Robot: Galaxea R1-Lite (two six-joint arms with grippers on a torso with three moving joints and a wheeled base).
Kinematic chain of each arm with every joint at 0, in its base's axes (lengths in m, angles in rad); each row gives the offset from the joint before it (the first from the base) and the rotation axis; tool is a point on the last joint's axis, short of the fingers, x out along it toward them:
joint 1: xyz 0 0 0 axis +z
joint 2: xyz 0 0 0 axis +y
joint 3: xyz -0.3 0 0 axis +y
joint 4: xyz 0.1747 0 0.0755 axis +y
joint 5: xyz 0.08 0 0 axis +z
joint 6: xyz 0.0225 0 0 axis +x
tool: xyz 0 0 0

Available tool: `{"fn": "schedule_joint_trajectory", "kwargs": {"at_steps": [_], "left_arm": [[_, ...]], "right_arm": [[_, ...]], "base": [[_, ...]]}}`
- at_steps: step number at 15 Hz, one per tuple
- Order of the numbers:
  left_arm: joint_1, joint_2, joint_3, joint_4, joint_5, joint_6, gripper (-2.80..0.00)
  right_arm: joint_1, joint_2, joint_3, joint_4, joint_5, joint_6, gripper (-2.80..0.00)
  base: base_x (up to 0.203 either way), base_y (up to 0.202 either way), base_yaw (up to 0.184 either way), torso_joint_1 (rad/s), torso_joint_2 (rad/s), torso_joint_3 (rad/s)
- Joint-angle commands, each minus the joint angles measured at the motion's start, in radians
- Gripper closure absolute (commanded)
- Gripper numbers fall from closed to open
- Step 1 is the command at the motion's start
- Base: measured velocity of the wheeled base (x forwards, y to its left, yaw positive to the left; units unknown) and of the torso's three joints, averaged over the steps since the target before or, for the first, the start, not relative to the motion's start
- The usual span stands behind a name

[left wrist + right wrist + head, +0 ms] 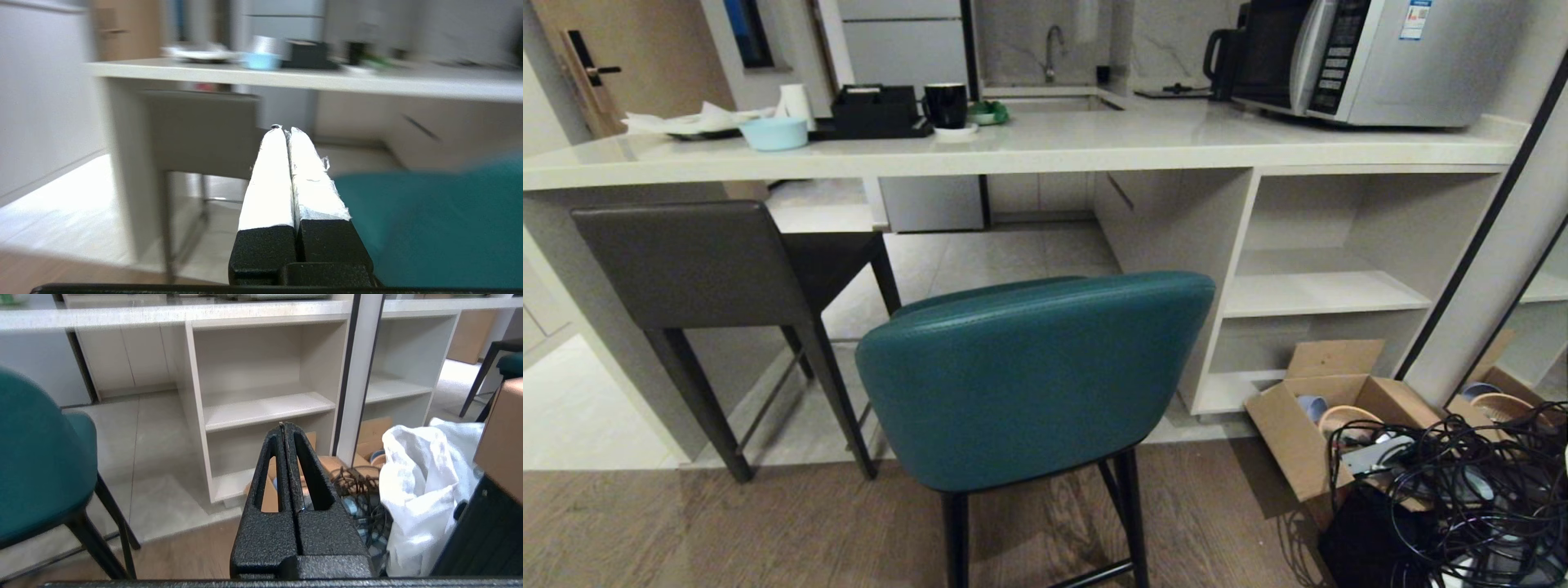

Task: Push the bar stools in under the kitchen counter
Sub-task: Pull the gray chair out from under the dining table

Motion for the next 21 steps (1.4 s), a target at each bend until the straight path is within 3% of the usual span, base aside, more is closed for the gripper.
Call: {"fn": "schedule_joint_trajectory", "kwargs": {"at_steps": [1, 3, 5, 6, 9, 11, 14, 17, 21], "left_arm": [[-0.014, -0.076, 0.041, 0.008, -0.082, -0.002, 0.00], [-0.028, -0.176, 0.096, 0.081, -0.160, -0.003, 0.00], [-0.032, -0.245, 0.167, 0.264, -0.174, -0.006, 0.00], [-0.032, -0.246, 0.208, 0.280, -0.165, -0.015, 0.00], [-0.031, -0.246, 0.326, 0.263, -0.157, 0.062, 0.00], [-0.032, -0.246, 0.330, 0.266, -0.152, 0.027, 0.00], [-0.031, -0.246, 0.329, 0.270, -0.152, 0.022, 0.00], [-0.031, -0.245, 0.329, 0.292, -0.147, 0.025, 0.00], [-0.034, -0.246, 0.329, 0.291, -0.149, 0.020, 0.00]], "right_arm": [[-0.002, -0.069, 0.042, 0.000, 0.021, -0.001, 0.00], [-0.002, -0.071, 0.083, -0.003, 0.038, 0.010, 0.00], [-0.002, -0.071, 0.155, -0.018, 0.086, 0.010, 0.00], [-0.002, -0.071, 0.196, -0.032, 0.114, 0.013, 0.00], [-0.002, -0.071, 0.379, -0.162, 0.158, -0.011, 0.00], [-0.001, -0.071, 0.461, -0.293, 0.183, -0.021, 0.00], [-0.001, -0.071, 0.460, -0.265, 0.247, -0.021, 0.00], [-0.001, -0.071, 0.459, -0.136, 0.299, -0.020, 0.00], [-0.003, -0.071, 0.461, -0.140, 0.302, -0.060, 0.00]], "base": [[0.000, 0.000, 0.000, 0.000, 0.00, 0.000], [0.000, 0.000, 0.000, 0.000, 0.00, 0.000], [0.000, 0.000, 0.000, 0.000, 0.00, 0.000], [0.000, 0.000, 0.000, 0.000, 0.00, 0.000], [0.000, 0.000, 0.000, 0.000, 0.00, 0.000], [0.000, 0.000, 0.000, 0.000, 0.00, 0.000], [0.000, 0.000, 0.000, 0.000, 0.00, 0.000], [0.000, 0.000, 0.000, 0.000, 0.00, 0.000], [0.000, 0.000, 0.000, 0.000, 0.00, 0.000]]}}
